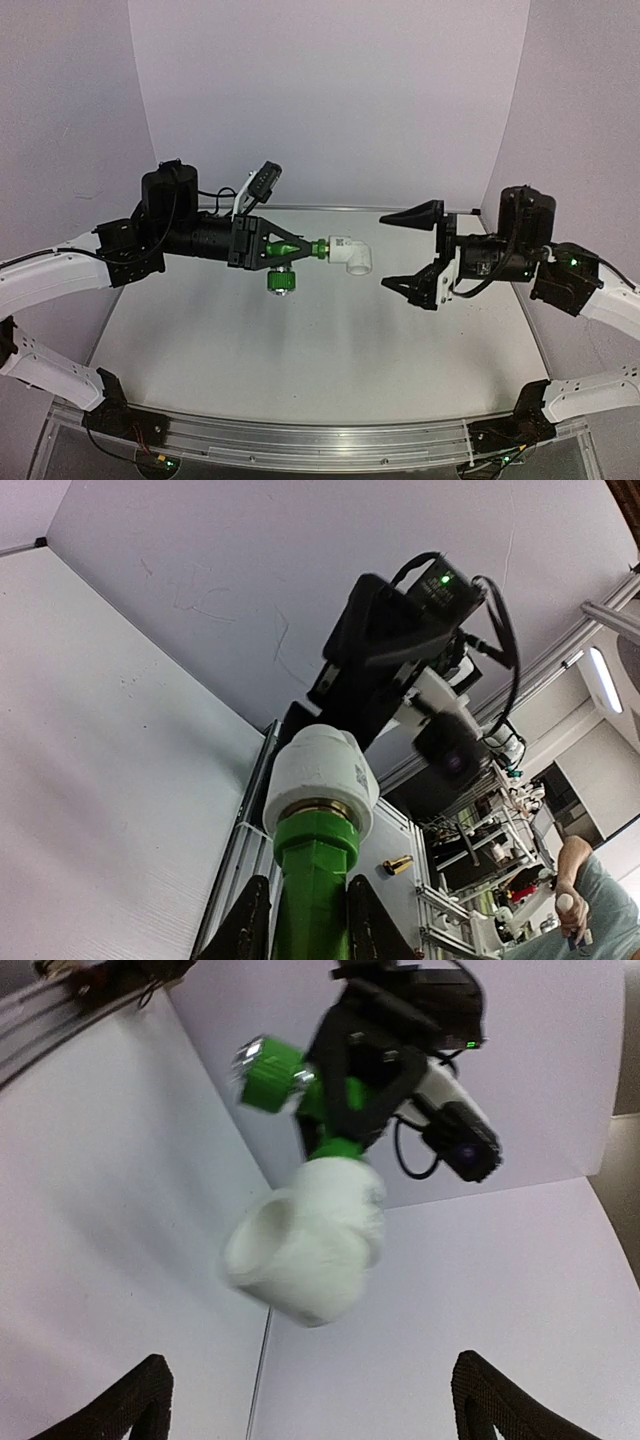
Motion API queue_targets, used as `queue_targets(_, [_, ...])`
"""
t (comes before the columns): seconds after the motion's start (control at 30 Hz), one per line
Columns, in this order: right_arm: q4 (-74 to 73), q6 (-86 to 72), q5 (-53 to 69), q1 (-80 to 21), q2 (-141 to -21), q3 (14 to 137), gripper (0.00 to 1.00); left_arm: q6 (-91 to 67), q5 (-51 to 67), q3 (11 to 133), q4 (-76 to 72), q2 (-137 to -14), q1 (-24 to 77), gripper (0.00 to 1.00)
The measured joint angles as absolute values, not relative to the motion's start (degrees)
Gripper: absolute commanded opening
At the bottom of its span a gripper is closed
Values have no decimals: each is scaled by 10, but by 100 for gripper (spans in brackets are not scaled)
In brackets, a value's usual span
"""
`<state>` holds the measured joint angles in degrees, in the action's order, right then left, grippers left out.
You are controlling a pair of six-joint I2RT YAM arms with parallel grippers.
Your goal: Install the water faucets
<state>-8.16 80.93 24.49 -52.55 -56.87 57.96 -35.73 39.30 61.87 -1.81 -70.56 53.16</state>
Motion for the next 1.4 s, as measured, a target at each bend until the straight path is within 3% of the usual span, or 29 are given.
queue_targets(0.4, [113, 937, 216, -546, -575, 493, 84, -494, 463, 611, -134, -749, 500, 0])
queue_targets(0.77, [170, 936, 204, -555, -606, 491, 43, -521, 483, 606, -170, -770, 501, 0])
queue_targets(1.07, [71, 805, 207, -558, -611, 546, 25, -443, 470, 606, -156, -768, 501, 0])
queue_targets(1.4, [-49, 535, 219, -556, -638, 627, 15, -310, 432, 622, -90, -751, 514, 0])
